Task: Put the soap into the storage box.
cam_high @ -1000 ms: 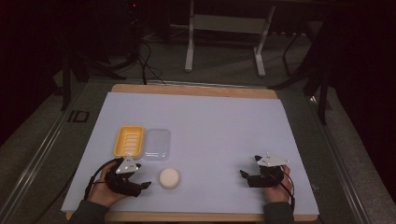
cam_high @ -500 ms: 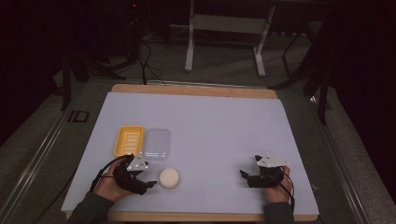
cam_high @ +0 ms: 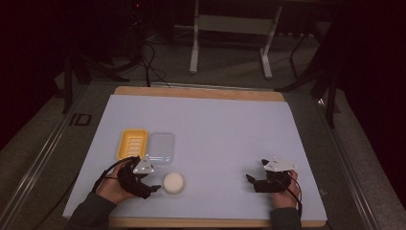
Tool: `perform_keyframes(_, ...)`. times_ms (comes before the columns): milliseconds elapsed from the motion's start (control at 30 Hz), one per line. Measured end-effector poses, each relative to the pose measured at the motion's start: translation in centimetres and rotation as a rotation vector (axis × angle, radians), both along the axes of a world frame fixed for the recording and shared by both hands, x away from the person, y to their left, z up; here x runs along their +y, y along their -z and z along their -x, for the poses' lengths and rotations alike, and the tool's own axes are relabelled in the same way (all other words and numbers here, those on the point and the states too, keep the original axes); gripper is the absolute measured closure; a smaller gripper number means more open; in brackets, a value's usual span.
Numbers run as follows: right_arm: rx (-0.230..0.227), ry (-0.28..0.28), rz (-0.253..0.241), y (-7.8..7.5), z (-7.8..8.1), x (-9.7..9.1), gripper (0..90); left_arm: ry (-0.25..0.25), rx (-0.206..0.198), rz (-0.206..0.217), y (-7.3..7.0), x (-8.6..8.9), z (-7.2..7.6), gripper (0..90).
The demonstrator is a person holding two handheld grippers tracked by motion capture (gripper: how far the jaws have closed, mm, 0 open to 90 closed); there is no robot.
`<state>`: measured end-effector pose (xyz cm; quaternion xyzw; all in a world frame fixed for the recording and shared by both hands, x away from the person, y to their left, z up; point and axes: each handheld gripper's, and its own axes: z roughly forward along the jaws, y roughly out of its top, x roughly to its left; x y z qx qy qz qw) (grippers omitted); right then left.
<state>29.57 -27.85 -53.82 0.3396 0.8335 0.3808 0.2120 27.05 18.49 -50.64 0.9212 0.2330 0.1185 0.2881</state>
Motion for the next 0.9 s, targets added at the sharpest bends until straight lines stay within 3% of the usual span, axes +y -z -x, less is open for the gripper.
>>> perform_keyframes(333, 0.0, 0.001, -0.004, 0.0, 0.0, 0.0, 13.8, 0.04, 0.02, -0.02, -0.9, 0.0, -0.3, 23.4)
perform_keyframes(633, 0.002, 0.004, -0.007, 0.0, 0.0, -0.1, 13.8, 0.098, 0.036, -0.076, -1.3, -1.0, -0.7, 23.4)
perform_keyframes(900, 0.002, 0.003, -0.007, 0.0, 0.0, -0.1, 13.8, 0.136, 0.053, -0.094, -1.7, -1.6, -0.8, 23.1)
